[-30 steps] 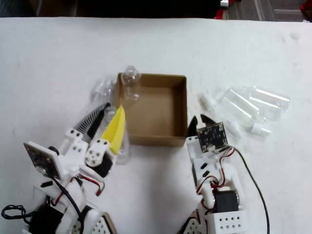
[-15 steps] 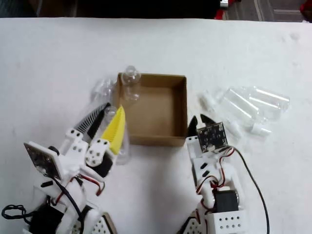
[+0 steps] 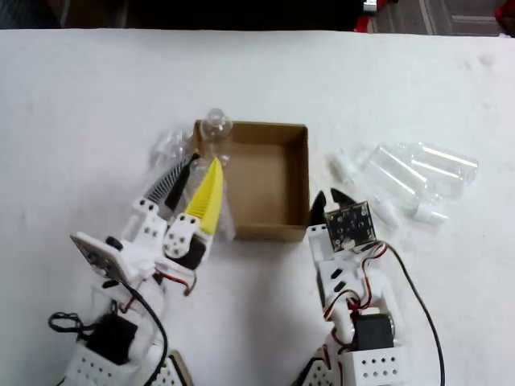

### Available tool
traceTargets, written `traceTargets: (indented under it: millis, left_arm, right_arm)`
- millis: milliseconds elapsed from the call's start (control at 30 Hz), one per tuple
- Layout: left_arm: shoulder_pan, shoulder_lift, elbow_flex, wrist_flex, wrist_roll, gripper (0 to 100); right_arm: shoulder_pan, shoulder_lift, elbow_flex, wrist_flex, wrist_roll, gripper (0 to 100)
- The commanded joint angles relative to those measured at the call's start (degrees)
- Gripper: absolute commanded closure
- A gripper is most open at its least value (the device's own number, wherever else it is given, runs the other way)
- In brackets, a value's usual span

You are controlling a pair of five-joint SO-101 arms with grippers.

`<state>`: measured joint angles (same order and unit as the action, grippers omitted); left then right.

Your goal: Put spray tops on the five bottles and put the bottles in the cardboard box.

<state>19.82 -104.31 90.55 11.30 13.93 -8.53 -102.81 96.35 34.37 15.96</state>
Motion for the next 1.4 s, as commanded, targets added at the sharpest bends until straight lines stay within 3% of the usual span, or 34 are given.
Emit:
traceTargets:
  millis: [0, 167, 333, 433, 533, 700, 767, 967, 1233, 1367]
  left_arm:
    - [0.66, -0.22, 5.27, -13.63, 0.18, 98]
    - [0.84, 1.8, 6.51, -17.49, -0.18, 98]
    - [-0.04, 7.34, 6.33, -23.91, -9.14, 98]
    - [-0.31, 13.41, 5.1, -29.27, -10.9, 98]
    - [-0.31, 22.2, -1.32, -31.21, -10.73, 98]
    - [0.22, 41.45, -17.14, -31.12, -2.37, 98]
    - [0.31, 49.1, -21.63, -32.09, -2.37, 98]
    - [1.1, 71.16, -26.37, -50.02, -2.37, 98]
    - [3.38, 99.21, -37.01, -66.37, -5.19, 98]
    - [2.77, 108.44, -40.62, -69.27, -7.3, 98]
  right_arm:
    - [-0.31, 0.22, 0.53, -0.13, 0.62, 95.6]
    - [-0.4, 0.22, 0.53, -0.13, 0.62, 95.6]
    - [-0.57, 0.22, 0.53, 0.13, 0.62, 95.6]
    - [-0.57, 0.22, 0.53, 0.22, 0.62, 95.6]
    - [-0.57, 0.22, 0.53, 0.22, 0.62, 95.6]
    - [-0.57, 0.22, 0.53, 0.22, 0.62, 95.6]
    - [-0.57, 0.22, 0.53, 0.22, 0.62, 95.6]
    - [-0.31, 0.22, 0.53, 0.22, 0.62, 95.6]
    - [1.01, 0.13, 0.53, -0.22, 0.62, 95.6]
    - [0.75, 0.04, 0.53, -0.22, 0.62, 95.6]
